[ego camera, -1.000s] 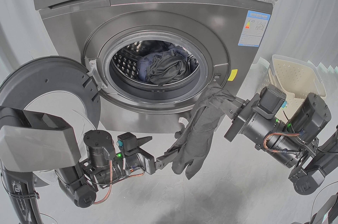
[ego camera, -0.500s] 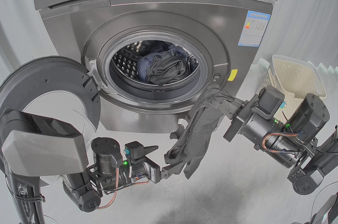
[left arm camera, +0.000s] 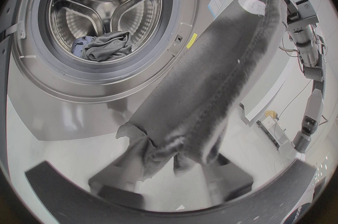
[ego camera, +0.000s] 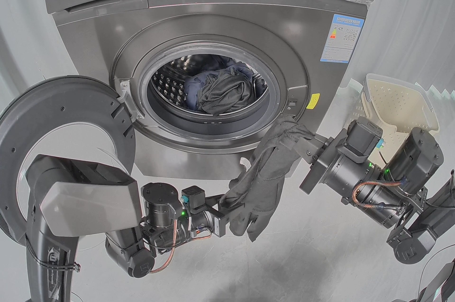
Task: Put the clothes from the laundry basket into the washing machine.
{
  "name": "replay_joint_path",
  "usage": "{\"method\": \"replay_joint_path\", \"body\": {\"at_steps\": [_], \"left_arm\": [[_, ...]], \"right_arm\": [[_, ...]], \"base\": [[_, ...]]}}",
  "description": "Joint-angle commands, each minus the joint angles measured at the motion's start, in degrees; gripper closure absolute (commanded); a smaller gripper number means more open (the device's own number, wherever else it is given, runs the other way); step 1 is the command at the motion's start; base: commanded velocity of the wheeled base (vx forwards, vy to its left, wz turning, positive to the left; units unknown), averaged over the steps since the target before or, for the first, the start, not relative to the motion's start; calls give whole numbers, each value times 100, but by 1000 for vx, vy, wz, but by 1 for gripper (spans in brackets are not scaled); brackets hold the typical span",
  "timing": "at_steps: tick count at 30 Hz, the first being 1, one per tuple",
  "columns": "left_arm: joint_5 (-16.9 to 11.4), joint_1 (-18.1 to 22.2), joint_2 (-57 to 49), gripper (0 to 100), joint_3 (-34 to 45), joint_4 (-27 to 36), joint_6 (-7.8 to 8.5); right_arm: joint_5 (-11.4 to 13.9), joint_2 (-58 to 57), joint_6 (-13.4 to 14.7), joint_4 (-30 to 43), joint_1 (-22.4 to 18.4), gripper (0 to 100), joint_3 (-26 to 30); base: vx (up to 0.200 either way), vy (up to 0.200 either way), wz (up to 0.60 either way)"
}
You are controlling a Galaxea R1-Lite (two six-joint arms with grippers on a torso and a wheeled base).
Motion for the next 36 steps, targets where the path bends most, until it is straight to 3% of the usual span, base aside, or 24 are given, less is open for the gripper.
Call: {"method": "replay_joint_path", "body": {"at_steps": [1, 17, 21, 24, 29, 36], "left_arm": [[27, 63, 44, 100, -84, -3, -12], [-8, 309, -1081, 100, 672, -12, -30], [18, 722, -1678, 100, 734, -3, -83], [9, 916, -2267, 100, 971, -3, -144], [-26, 951, -3322, 100, 1103, 5, -513], [-52, 969, -4157, 100, 857, 41, -566]], "right_arm": [[4, 13, 2, -3, -27, 100, 27], [4, 154, 11, -3, -80, 100, 36], [-14, 180, 19, -3, -352, 100, 36], [-14, 321, 19, -3, -590, 100, 18], [-14, 382, 28, -3, -739, 100, 36], [-14, 382, 2, -3, -818, 100, 1]], "base": [[0, 0, 0], [0, 0, 0], [0, 0, 0], [0, 0, 0], [0, 0, 0], [0, 0, 0]]}}
